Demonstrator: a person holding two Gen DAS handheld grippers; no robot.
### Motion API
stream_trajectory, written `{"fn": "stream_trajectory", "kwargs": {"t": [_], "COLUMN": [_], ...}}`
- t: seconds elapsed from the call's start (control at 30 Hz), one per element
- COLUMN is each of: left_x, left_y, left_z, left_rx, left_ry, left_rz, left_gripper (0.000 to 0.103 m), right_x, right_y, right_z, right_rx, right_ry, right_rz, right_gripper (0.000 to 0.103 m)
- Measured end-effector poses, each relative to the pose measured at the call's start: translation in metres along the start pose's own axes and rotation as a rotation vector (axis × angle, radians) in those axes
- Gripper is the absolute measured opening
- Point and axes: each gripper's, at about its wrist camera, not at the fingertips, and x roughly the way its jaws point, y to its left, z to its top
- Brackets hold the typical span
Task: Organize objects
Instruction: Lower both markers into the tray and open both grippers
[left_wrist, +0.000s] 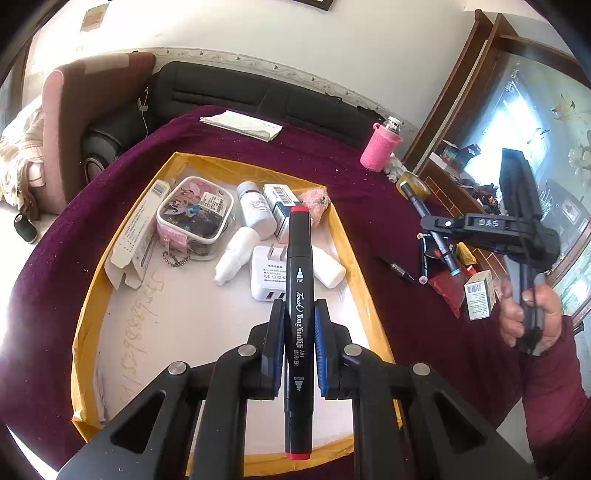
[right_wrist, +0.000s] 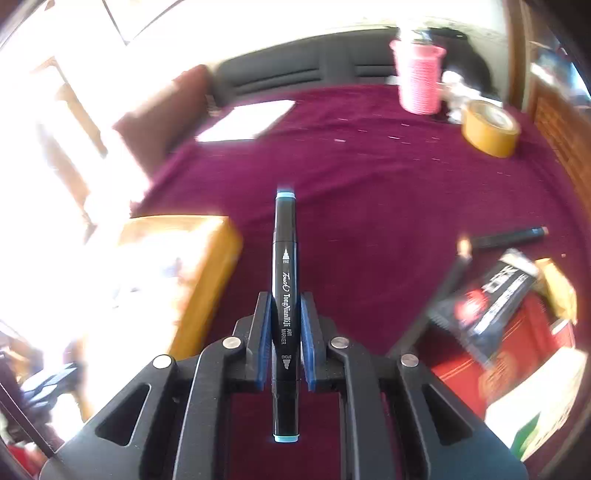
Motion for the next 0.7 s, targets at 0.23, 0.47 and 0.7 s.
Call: {"fn": "stream_trajectory", "kwargs": {"t": [0.23,0.47,0.7], "left_x": [0.006,0.004,0.019], "left_y": [0.012,0.047,0.071], "left_z": [-0.005,0.000,0.002], "left_rx": [-0.034,-0.060,-0.071], "left_ry": [0.050,0.083,0.133], "left_rz": [0.061,0.155,0.186], "left_gripper": [0.012,0.012,0.012], "right_x": [0.007,0.049,0.093], "right_y": [0.071,0.135,0.177], "right_z": [-0.034,-0.066,-0.082], "right_rx": [-0.023,-0.065,-0.050], "right_ry": [0.088,0.205,0.314], "right_rz": [0.209,0.318,0.344], "right_gripper": [0.013,0.013,0.013]}}
